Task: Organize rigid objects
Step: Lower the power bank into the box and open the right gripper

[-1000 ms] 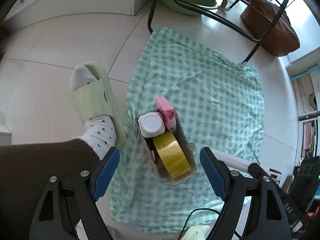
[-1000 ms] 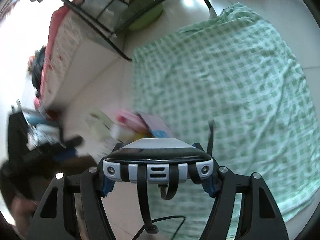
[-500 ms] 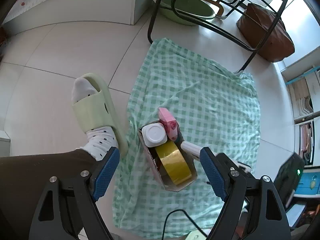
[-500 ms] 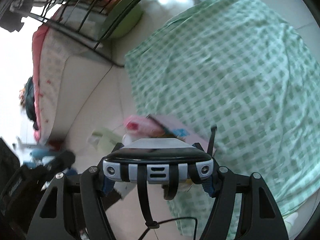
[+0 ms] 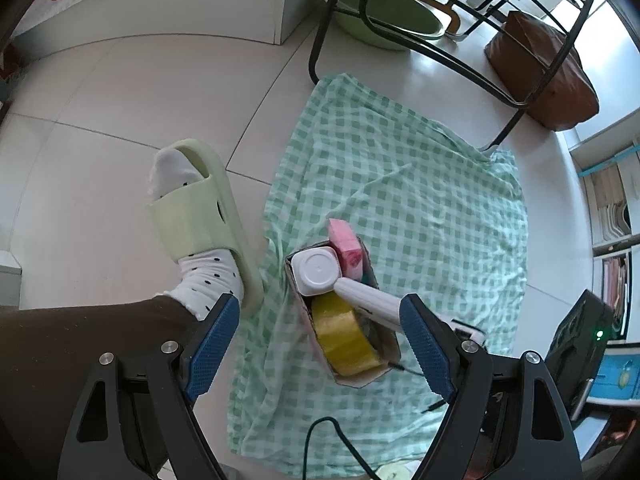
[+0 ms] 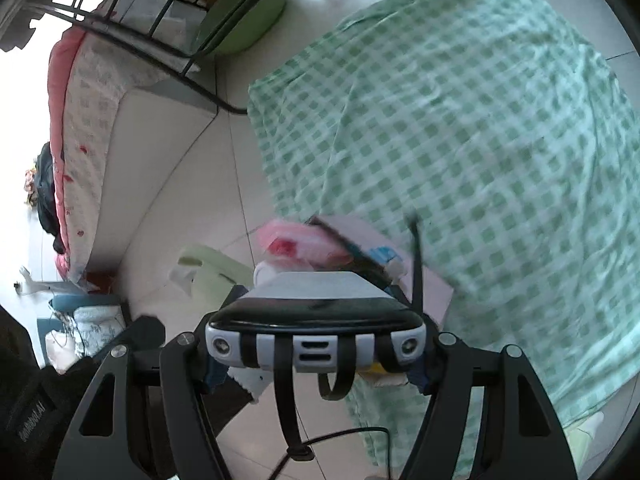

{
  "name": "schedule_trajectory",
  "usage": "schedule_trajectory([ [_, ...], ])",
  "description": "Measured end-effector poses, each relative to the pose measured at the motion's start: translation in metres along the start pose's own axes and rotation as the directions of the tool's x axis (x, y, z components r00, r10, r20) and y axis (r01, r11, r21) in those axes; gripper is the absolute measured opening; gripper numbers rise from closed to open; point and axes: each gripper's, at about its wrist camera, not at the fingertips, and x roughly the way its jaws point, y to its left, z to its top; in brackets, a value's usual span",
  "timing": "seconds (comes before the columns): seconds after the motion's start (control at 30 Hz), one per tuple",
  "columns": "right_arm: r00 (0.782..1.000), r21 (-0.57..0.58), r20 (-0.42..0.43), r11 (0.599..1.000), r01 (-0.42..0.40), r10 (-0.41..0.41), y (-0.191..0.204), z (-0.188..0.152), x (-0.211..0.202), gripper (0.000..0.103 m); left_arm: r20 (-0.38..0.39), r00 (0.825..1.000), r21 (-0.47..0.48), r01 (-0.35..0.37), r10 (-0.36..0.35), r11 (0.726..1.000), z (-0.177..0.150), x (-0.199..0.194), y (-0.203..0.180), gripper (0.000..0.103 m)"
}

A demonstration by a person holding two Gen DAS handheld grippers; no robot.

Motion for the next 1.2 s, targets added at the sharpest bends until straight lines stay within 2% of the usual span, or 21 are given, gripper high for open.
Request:
schedule_trajectory([
  [0.1,1.0,0.003,-0.014,1.0,0.015,-0.015,-0.006,0.002,0.004,0.07,-0.001,1.0,0.001,-0.006,0.006,1.0,-0.001,0.0,0.001,0.082],
  [0.2,0.997,-0.005,-0.007,0.997,0.072,-0.072,-0.016,0.001,0.004,0.07,-0.002,1.0,0.019,-0.012,0.012,1.0,0.0,0.0,-0.002,0.082],
  [0.27,0.998,0.019,-0.025,0.999,0.05,-0.05,-0.02,-0.002,0.003,0.07,0.001,1.0,0.023,-0.014,0.014,1.0,0.0,0.001,-0.003,0.082],
  [0.4,0.996,0.017,-0.062,0.998,0.058,-0.056,-0.011,-0.014,0.005,0.071,-0.006,1.0,0.015,-0.008,0.008,1.0,0.0,0.004,-0.002,0.082],
  [0.47,0.996,0.037,-0.083,0.999,0.025,-0.022,-0.011,-0.019,0.009,0.076,-0.003,1.0,0.018,-0.01,0.01,1.0,-0.001,0.003,-0.003,0.082],
  [0.53,0.99,0.032,-0.143,0.999,0.017,-0.013,-0.012,-0.022,0.016,0.097,0.0,1.0,0.025,-0.01,0.01,1.0,-0.001,0.003,-0.003,0.082],
  [0.6,0.983,0.004,-0.183,1.0,0.009,-0.009,-0.01,-0.027,0.018,0.1,0.007,1.0,0.033,-0.015,0.015,0.999,0.0,0.002,-0.004,0.082],
  [0.7,0.981,-0.091,-0.191,0.996,0.002,-0.019,-0.005,-0.033,0.014,0.1,0.013,1.0,0.033,-0.018,0.017,0.999,-0.002,0.001,-0.005,0.081],
  [0.77,0.983,-0.195,-0.18,0.981,0.008,-0.044,0.003,-0.036,0.01,0.101,0.012,1.0,0.032,-0.019,0.018,0.999,-0.002,0.001,-0.005,0.082],
  [0.87,0.974,-0.289,-0.22,0.957,-0.006,-0.061,0.01,-0.04,0.007,0.101,0.012,1.0,0.037,-0.021,0.021,0.999,-0.004,-0.001,-0.006,0.082],
  [0.97,0.971,-0.294,-0.233,0.956,-0.016,-0.055,0.009,-0.044,-0.005,0.101,0.013,1.0,0.039,-0.014,0.013,0.999,-0.004,-0.001,-0.008,0.082],
  [1.07,0.979,-0.313,-0.182,0.949,0.026,-0.087,0.004,-0.049,-0.026,0.103,0.022,1.0,0.061,-0.001,-0.001,0.998,-0.005,-0.004,-0.013,0.082],
  [1.2,0.976,-0.366,-0.155,0.926,0.09,-0.156,-0.004,-0.05,-0.043,0.103,0.04,0.996,0.082,0.077,-0.08,0.994,-0.011,-0.008,-0.018,0.082],
])
